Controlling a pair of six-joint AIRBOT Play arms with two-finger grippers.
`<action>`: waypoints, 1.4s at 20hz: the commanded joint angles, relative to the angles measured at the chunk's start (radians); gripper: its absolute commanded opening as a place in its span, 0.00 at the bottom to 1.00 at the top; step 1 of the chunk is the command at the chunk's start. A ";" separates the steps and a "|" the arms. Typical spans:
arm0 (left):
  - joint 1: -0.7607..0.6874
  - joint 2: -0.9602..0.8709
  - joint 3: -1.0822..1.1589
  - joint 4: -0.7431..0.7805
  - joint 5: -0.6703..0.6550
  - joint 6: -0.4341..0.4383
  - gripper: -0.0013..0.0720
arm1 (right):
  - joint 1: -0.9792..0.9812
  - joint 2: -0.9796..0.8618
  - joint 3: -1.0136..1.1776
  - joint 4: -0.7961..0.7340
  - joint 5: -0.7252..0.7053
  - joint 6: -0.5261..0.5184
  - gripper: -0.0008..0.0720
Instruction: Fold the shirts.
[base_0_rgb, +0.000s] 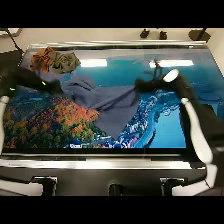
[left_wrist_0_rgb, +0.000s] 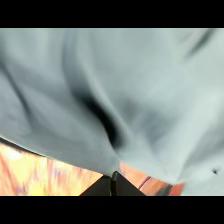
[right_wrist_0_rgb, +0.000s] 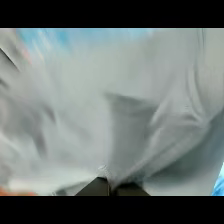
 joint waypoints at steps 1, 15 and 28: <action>0.009 0.262 0.140 0.000 -0.228 0.030 0.05 | -0.051 0.259 0.100 -0.140 -0.174 -0.101 0.06; 0.027 0.861 0.278 0.374 -0.268 -0.220 0.05 | -0.073 0.932 0.167 -0.327 -0.308 0.100 0.06; 0.025 0.180 0.064 0.383 0.000 -0.097 0.05 | -0.073 0.200 0.167 -0.312 0.206 0.227 0.06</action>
